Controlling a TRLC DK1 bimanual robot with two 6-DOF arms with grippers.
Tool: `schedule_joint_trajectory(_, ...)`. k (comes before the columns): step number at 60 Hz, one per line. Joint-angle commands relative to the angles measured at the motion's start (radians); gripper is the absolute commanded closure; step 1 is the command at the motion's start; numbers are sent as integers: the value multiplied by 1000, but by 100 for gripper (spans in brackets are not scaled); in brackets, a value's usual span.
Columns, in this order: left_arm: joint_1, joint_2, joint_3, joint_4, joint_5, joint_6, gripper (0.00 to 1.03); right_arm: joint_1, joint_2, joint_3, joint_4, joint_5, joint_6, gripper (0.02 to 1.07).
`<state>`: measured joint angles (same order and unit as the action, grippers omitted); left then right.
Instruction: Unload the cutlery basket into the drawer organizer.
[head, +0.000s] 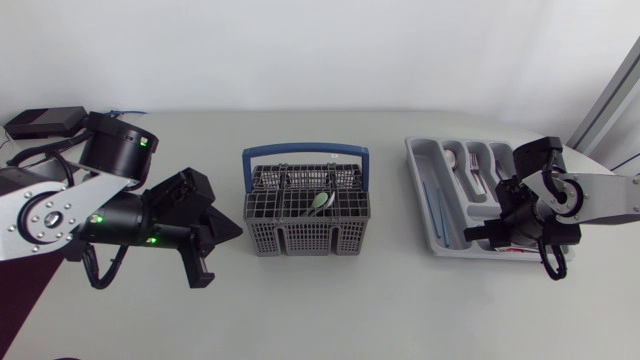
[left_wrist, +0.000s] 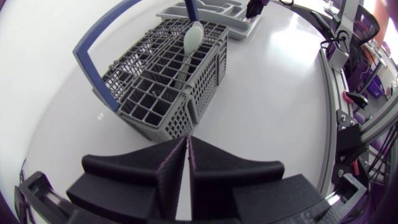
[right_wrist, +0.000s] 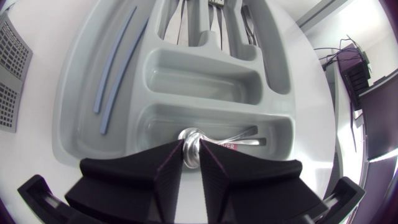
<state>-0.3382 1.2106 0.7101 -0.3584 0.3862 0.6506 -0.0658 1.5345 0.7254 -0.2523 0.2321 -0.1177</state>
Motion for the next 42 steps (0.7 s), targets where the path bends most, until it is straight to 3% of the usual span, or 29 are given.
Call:
schedule_joint_trajectory(1,-10,-10,-20,3,-6,-19,84,9,3,25,-5,0,29,49)
schedule_joint_trajectory(8,-22,-5,-18,3,-18,-22,84,15,-80,42,-36,-10,33,30)
schedule_joint_trajectory(15,-24,0,-17,3,-21,-22,84,29,-203,63,-96,-85,41,30)
schedule_joint_trajectory(26,-32,12,-3,3,-29,-25,84,83,-320,112,-248,-343,124,30)
schedule_joint_trajectory(32,-45,18,11,-2,-40,-34,84,101,-336,131,-262,-455,158,30)
schedule_joint_trajectory(42,-82,35,48,-11,-64,-54,84,192,-327,174,-283,-478,250,30)
